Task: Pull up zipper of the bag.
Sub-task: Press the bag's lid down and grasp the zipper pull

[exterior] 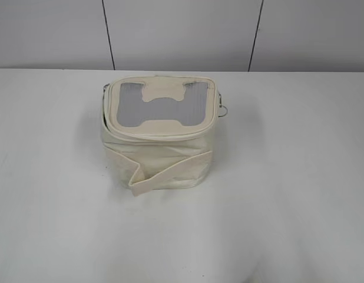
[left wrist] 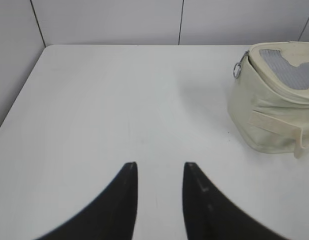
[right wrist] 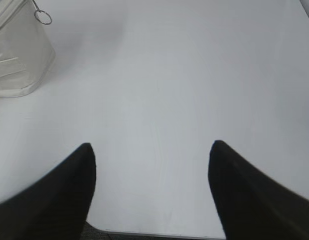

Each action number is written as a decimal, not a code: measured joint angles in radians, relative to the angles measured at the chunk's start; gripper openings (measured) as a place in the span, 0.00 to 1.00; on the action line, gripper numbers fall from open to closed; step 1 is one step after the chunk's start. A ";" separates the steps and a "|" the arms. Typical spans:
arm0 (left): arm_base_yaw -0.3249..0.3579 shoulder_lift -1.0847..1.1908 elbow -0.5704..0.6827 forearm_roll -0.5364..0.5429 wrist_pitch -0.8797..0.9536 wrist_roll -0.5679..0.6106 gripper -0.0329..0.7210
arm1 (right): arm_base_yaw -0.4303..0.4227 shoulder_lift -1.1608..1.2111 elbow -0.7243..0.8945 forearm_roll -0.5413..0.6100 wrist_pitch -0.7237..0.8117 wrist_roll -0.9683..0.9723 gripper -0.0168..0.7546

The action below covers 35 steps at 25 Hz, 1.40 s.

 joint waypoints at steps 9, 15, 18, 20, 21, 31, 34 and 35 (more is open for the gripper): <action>0.000 0.000 0.000 0.000 0.000 0.000 0.36 | 0.000 0.000 0.000 0.000 0.000 0.000 0.73; 0.000 0.000 0.000 0.000 0.000 0.000 0.35 | 0.000 0.000 0.000 0.000 0.000 0.000 0.73; 0.000 0.000 0.000 0.000 0.000 0.000 0.35 | 0.000 0.000 0.000 0.000 0.000 0.000 0.73; 0.000 0.000 0.000 0.000 0.000 0.000 0.35 | 0.000 0.000 0.000 0.000 0.000 0.000 0.73; 0.000 0.000 0.000 0.000 0.000 0.000 0.35 | 0.000 0.000 0.000 0.000 0.000 0.000 0.73; 0.000 0.000 0.000 0.000 0.000 0.000 0.35 | 0.000 0.000 0.000 0.004 0.000 0.000 0.73; 0.000 0.000 0.000 0.000 0.000 0.000 0.35 | 0.000 0.000 0.000 0.019 0.000 0.008 0.73; 0.000 0.000 0.000 0.000 0.000 0.000 0.35 | 0.000 0.000 0.001 0.037 0.000 0.009 0.73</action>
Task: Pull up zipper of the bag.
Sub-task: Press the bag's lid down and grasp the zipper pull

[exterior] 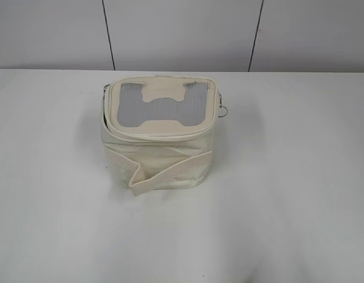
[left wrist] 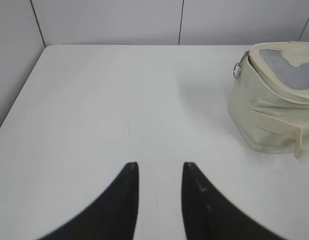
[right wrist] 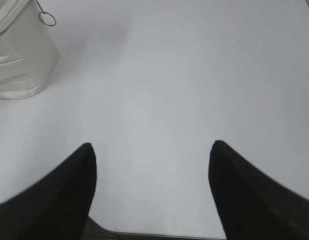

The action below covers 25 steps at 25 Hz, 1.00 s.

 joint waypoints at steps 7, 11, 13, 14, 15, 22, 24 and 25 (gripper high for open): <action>0.000 0.000 0.000 0.000 0.000 0.000 0.35 | 0.000 0.106 -0.011 0.166 -0.086 -0.078 0.63; -0.004 0.000 0.000 0.000 0.000 0.000 0.35 | 0.000 0.509 -0.037 0.469 -0.275 -0.443 0.57; -0.008 0.000 0.000 0.000 0.000 0.000 0.35 | 0.000 0.747 -0.088 0.626 -0.339 -0.695 0.57; -0.008 0.000 0.000 0.000 0.000 0.000 0.35 | 0.000 0.896 -0.130 0.703 -0.350 -0.798 0.57; -0.009 0.000 0.000 0.000 0.000 0.000 0.35 | 0.002 1.020 -0.173 0.762 -0.358 -0.909 0.57; -0.009 0.000 0.000 0.014 0.000 0.000 0.35 | 0.178 1.739 -0.761 0.884 -0.293 -1.176 0.57; -0.009 0.000 0.000 0.014 0.000 0.000 0.35 | 0.237 1.896 -0.970 0.884 -0.220 -1.164 0.57; -0.009 0.000 0.000 0.014 0.000 0.000 0.35 | 0.260 1.975 -1.076 0.881 -0.175 -1.148 0.57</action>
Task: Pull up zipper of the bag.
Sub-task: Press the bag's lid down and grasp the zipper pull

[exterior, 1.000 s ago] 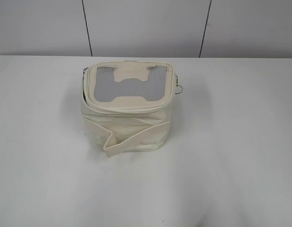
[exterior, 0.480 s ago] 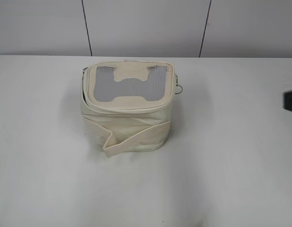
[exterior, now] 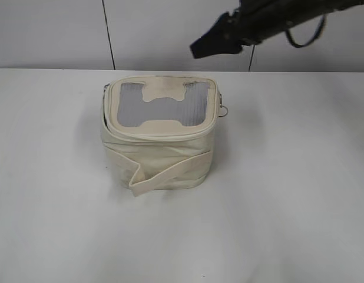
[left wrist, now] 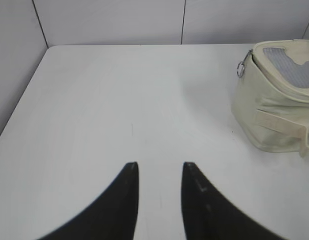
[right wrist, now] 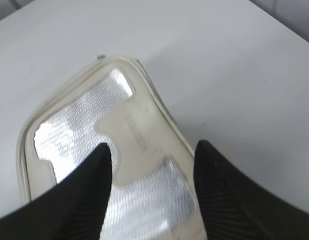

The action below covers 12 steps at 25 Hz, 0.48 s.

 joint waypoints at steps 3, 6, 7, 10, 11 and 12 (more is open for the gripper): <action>0.000 0.011 0.000 0.000 -0.001 0.000 0.35 | 0.052 0.193 -0.282 -0.047 0.122 0.092 0.57; 0.000 0.012 0.000 0.000 -0.001 0.000 0.35 | 0.089 0.338 -0.517 -0.120 0.218 0.196 0.57; 0.000 0.012 0.000 0.000 -0.001 0.000 0.35 | 0.098 0.379 -0.585 -0.131 0.248 0.219 0.57; 0.000 0.012 0.000 0.000 -0.001 0.000 0.35 | 0.116 0.469 -0.716 -0.137 0.307 0.283 0.57; 0.000 0.012 0.000 0.000 -0.001 0.000 0.35 | 0.120 0.489 -0.736 -0.139 0.315 0.295 0.57; 0.000 0.012 0.000 0.000 -0.001 0.000 0.35 | 0.127 0.503 -0.744 -0.138 0.319 0.304 0.57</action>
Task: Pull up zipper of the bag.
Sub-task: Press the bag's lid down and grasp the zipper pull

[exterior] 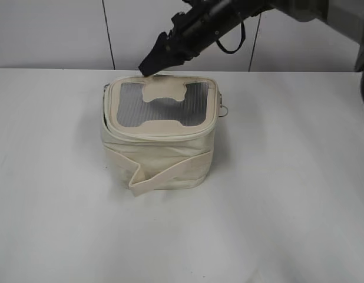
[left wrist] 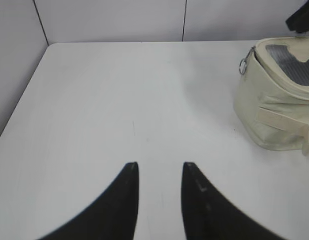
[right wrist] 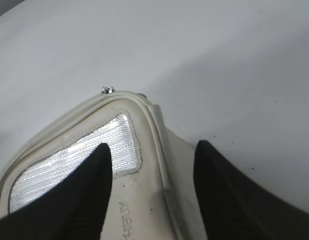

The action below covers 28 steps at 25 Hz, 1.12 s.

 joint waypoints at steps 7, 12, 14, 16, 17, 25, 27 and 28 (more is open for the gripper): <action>0.000 0.013 -0.009 0.000 -0.026 0.007 0.35 | 0.047 0.050 -0.007 -0.042 0.011 0.023 0.44; -0.088 0.232 -0.015 -0.210 -0.210 0.054 0.31 | 0.049 0.050 -0.012 -0.059 0.003 0.031 0.11; -0.178 0.355 -0.027 -0.298 -0.353 0.118 0.26 | 0.049 0.050 -0.012 -0.062 0.003 0.032 0.11; -0.262 0.499 -0.055 -0.309 -0.510 0.147 0.24 | 0.049 0.050 -0.012 -0.063 0.003 0.032 0.11; -0.298 0.561 -0.075 -0.303 -0.563 0.155 0.24 | 0.049 0.050 -0.012 -0.063 0.003 0.032 0.11; -0.210 1.038 -0.299 -0.494 -0.632 0.490 0.23 | 0.050 0.050 -0.012 -0.064 0.004 0.034 0.10; -0.105 1.128 -0.361 -0.748 -0.513 0.721 0.23 | 0.050 0.050 -0.012 -0.065 0.004 0.034 0.10; -0.033 1.182 -0.385 -0.863 -0.435 0.862 0.23 | 0.050 0.050 -0.012 -0.065 0.004 0.034 0.10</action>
